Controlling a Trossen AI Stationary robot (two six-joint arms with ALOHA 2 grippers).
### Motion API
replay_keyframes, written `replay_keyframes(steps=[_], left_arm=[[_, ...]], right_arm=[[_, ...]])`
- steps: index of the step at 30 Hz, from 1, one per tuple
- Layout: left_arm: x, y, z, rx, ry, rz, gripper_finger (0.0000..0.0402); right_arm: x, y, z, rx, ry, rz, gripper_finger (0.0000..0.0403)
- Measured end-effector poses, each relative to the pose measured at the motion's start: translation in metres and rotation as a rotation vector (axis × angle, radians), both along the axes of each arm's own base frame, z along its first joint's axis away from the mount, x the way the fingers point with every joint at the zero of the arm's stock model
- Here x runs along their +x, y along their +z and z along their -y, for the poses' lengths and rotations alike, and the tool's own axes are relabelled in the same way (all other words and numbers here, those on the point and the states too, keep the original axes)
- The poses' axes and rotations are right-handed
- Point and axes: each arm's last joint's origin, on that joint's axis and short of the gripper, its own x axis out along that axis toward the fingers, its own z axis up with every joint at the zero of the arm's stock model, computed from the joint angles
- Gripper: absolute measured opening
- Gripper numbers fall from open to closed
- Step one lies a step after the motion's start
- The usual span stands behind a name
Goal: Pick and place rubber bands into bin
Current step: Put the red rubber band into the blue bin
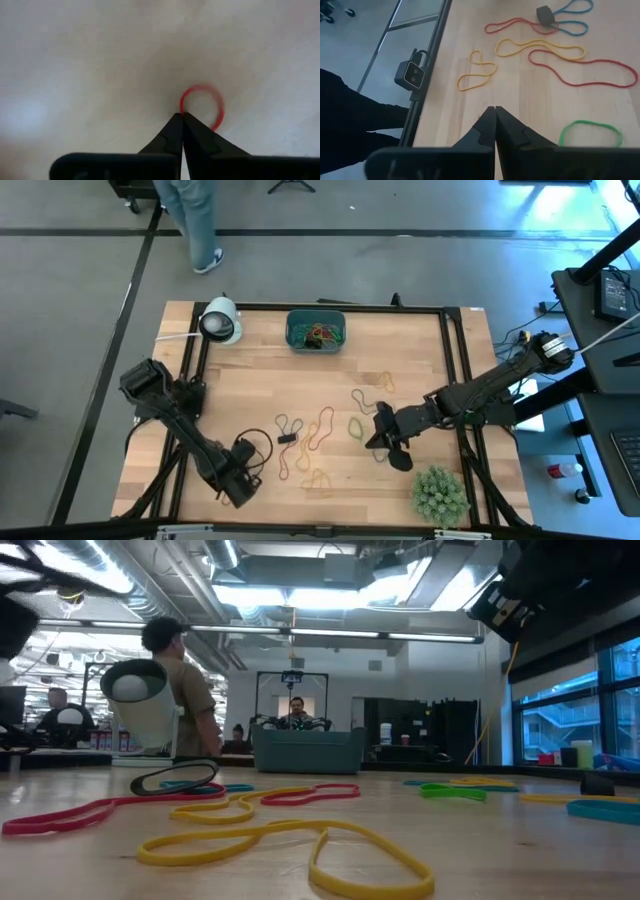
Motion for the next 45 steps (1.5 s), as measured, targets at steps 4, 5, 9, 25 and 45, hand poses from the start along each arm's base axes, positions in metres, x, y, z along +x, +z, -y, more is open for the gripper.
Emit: replay_keyframes(steps=[4,5,9,25,45], left_arm=[[0.011,0.018,-0.006,0.05,0.029,0.087,0.0003],[0.012,0.019,-0.007,0.05,0.029,0.098,0.0003],[0.02,0.027,-0.013,0.084,0.013,0.189,0.0003],[0.054,0.077,-0.077,0.086,-0.047,0.386,0.0003],[0.098,0.144,-0.266,0.492,-0.323,0.726,0.0003]], right_arm=[[0.0,0.0,0.0,-0.001,0.002,0.0,0.0006],[0.0,0.0,0.0,-0.001,0.002,0.0,0.0006],[0.0,0.0,0.0,0.0,0.001,-0.002,0.0006],[-0.001,-0.003,0.003,-0.045,0.056,-0.019,0.0002],[0.017,-0.007,0.083,-0.125,-0.201,-0.064,0.0002]])
